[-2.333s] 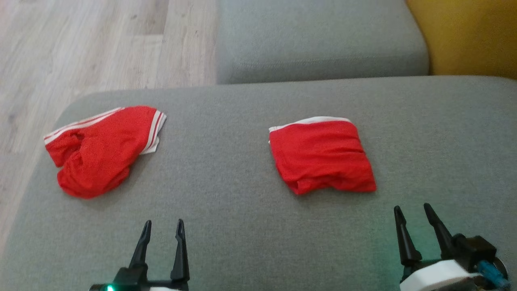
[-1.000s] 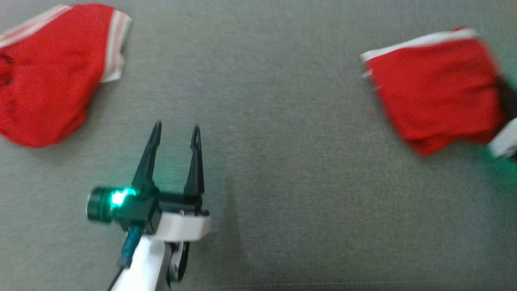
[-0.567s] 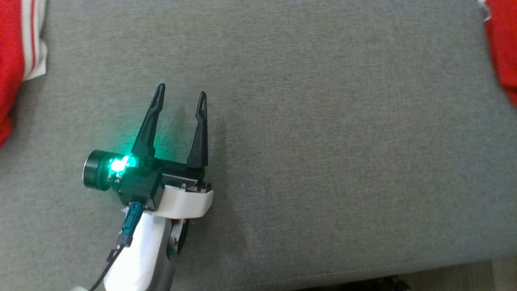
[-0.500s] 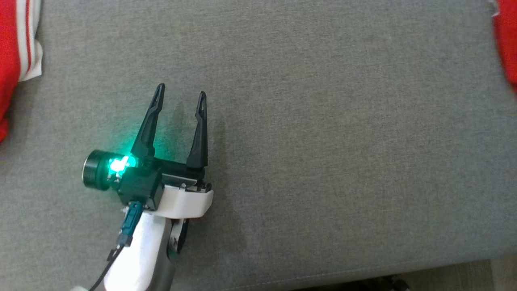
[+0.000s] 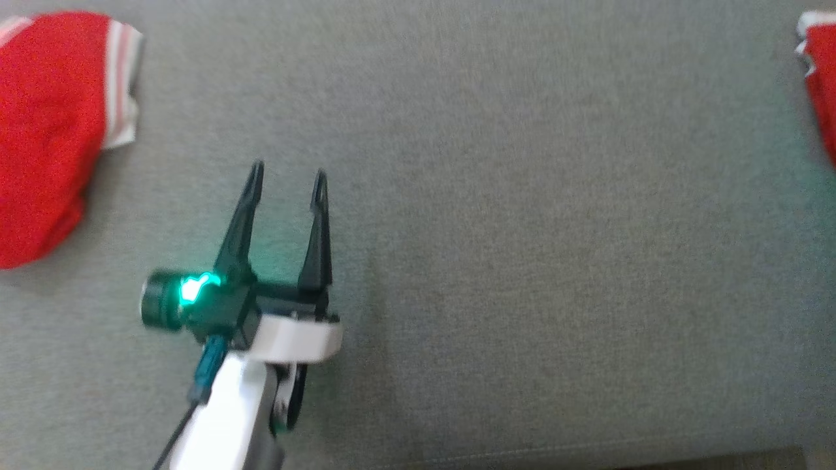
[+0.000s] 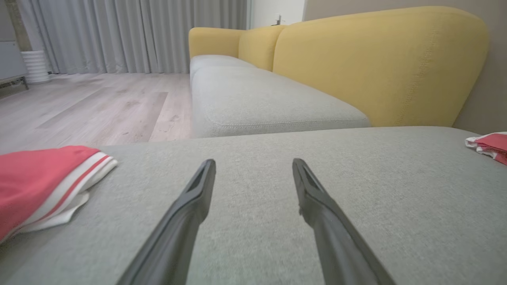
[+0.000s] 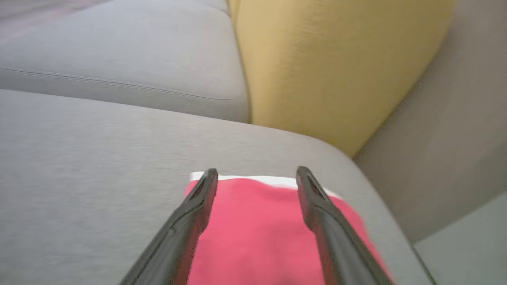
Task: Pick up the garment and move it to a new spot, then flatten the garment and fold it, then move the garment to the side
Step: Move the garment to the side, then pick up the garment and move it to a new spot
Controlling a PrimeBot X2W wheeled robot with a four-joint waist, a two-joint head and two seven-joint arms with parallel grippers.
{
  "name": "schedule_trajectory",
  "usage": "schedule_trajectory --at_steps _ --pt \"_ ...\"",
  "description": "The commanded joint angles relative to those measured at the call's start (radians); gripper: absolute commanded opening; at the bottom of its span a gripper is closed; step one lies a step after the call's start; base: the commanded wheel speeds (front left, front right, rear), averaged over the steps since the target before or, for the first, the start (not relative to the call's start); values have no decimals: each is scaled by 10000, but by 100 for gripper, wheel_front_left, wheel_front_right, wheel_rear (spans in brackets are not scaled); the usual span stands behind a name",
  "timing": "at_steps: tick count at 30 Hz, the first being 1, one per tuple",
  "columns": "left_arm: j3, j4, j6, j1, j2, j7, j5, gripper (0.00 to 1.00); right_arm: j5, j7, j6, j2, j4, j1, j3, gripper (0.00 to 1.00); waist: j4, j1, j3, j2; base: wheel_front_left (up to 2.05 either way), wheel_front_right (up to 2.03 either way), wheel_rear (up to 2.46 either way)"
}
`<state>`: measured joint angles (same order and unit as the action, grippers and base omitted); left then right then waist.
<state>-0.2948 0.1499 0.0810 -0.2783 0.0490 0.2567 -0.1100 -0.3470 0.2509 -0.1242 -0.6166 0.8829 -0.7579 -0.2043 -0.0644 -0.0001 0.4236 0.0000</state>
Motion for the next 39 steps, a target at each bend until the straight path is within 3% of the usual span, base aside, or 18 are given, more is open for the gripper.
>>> schedule_trajectory --at_steps 1,10,15,23,39 --pt "255 -136 115 483 13 51 -281 100 232 107 -65 370 -574 1015 112 100 374 1 -1099 0 0 0 0" --pt "747 773 519 1712 13 51 -1189 100 1043 108 -65 3387 -2691 4375 716 100 856 1 -3504 0 0 0 0" --pt "935 1022 579 2162 13 51 -1217 100 1459 108 -65 4670 -4206 5928 941 100 868 1 -4366 0 0 0 0" --pt "1002 1051 416 2553 13 51 -817 100 2247 108 -65 5455 -6122 7345 1127 100 719 1 -4940 0 0 0 0" --pt "1136 852 459 2706 13 51 -578 100 2296 108 -65 5657 -6400 7880 1197 100 984 1 -4956 0 0 0 0"
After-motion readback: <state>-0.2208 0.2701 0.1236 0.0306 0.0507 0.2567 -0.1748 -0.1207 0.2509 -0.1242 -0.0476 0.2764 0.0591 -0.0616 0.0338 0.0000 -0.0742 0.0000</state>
